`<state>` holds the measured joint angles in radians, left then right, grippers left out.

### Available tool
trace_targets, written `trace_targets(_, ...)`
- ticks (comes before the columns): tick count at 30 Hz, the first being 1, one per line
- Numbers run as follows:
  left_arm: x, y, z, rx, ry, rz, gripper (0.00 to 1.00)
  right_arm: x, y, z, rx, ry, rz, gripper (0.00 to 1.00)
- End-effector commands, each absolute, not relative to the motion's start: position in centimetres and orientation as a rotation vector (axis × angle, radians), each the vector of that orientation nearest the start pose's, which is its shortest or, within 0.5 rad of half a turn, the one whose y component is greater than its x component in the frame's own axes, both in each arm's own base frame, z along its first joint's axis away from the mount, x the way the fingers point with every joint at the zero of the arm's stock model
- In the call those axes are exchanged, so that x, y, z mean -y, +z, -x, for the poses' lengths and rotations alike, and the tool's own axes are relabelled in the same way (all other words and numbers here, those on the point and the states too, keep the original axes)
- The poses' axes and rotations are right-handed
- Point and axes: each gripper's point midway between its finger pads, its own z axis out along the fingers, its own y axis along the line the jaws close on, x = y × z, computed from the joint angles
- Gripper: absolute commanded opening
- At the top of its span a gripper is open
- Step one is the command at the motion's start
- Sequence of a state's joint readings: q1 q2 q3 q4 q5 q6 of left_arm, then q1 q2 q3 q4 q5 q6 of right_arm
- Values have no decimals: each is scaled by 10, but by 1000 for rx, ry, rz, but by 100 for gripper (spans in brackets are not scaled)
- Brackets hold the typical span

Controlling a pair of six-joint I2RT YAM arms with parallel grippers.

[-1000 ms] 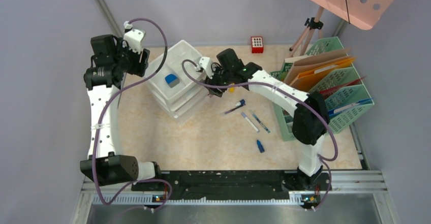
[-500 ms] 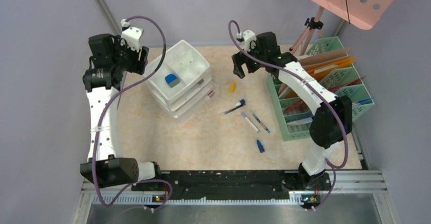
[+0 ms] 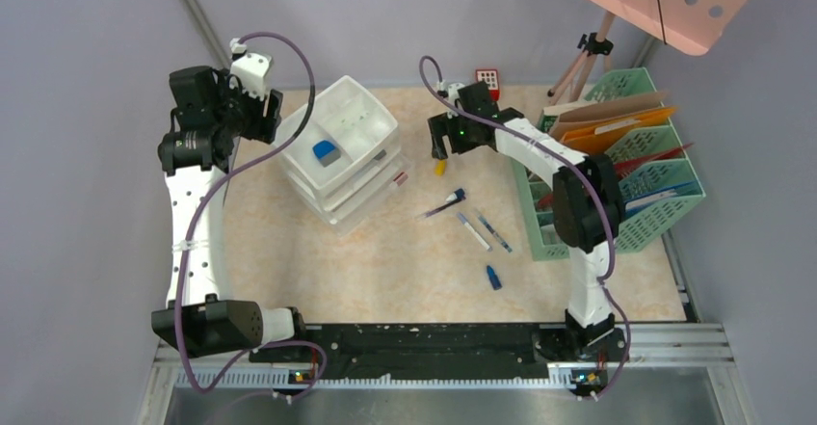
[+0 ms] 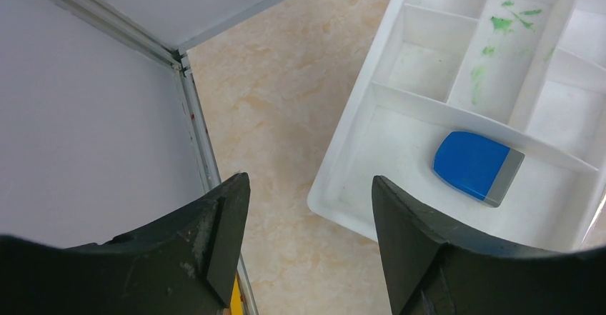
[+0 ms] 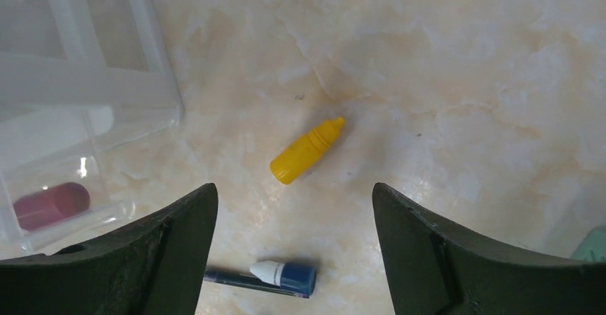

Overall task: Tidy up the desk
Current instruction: Pick up the stationery from the center of the board.

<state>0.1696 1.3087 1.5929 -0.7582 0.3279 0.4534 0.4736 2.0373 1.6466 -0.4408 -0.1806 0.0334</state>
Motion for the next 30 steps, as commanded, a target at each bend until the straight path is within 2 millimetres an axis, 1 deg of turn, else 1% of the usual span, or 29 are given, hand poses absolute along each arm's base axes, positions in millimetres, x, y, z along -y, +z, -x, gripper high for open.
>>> trace_targets(1, -23, 368, -370, -1888, 72, -478, 69, -290, 81, -475, -2371, 517, 490, 77)
trace_targets(4, -23, 366, -370, -1892, 74, -482, 69, -293, 65, -473, -2402, 536, 480, 74)
trace_targets(6, -23, 365, -371, -1895, 74, -481, 69, -294, 59, -472, -2413, 535, 484, 71)
trace_targets(8, -23, 364, -372, -1896, 67, -478, 68, -295, 55, -470, -2414, 517, 501, 70)
trace_targets(10, -22, 364, -373, -1894, 56, -477, 69, -296, 56, -468, -2405, 504, 518, 69)
trace_targets(16, -20, 360, -374, -1904, 38, -477, 69, -300, 77, -469, -2315, 406, 557, 68)
trace_targets(25, -21, 354, -372, -1909, 48, -485, 68, -309, 96, -451, -2245, 355, 578, 68)
trace_targets(30, -20, 352, -371, -1910, 45, -491, 68, -309, 113, -446, -2184, 291, 581, 69)
